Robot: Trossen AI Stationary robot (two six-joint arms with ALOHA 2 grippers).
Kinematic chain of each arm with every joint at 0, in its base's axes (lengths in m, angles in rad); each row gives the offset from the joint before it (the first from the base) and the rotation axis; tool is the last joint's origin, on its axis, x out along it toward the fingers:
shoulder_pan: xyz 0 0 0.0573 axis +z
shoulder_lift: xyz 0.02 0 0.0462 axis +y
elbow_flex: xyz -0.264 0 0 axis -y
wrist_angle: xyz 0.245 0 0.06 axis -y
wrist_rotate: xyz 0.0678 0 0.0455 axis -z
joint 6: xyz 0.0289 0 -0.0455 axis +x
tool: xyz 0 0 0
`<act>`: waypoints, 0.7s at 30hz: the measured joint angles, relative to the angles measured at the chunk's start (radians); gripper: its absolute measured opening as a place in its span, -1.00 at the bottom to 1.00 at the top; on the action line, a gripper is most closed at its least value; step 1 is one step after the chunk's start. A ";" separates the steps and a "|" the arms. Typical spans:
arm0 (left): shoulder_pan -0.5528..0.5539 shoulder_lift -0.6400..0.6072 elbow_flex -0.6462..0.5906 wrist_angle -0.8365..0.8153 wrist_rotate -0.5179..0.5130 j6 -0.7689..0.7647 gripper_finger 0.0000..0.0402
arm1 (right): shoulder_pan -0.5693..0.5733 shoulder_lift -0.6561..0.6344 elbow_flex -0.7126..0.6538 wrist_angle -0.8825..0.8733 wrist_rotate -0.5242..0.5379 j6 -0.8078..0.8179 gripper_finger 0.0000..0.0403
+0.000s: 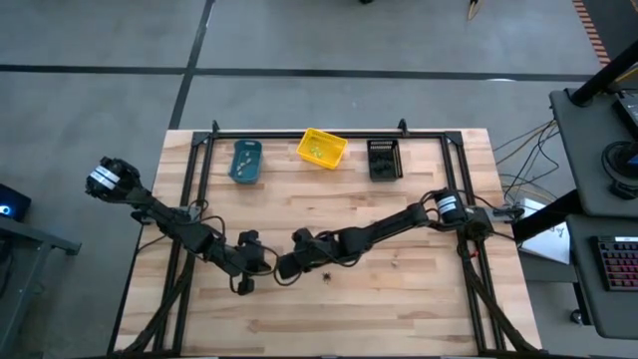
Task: Sort Halloween decoration
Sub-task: Put the green spider toy into the yellow bin
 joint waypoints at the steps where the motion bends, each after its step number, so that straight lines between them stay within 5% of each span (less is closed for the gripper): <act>1: 0.000 0.000 -0.002 -0.001 0.000 0.010 -1.00 | 0.001 0.009 0.010 0.000 0.015 0.011 -0.71; 12: 0.000 0.002 -0.050 0.006 0.004 0.079 -1.00 | 0.001 0.047 0.039 -0.055 0.032 0.103 -0.71; 21: 0.000 0.029 -0.050 0.099 0.014 0.138 -1.00 | 0.013 0.050 0.039 -0.052 0.068 -0.047 -0.71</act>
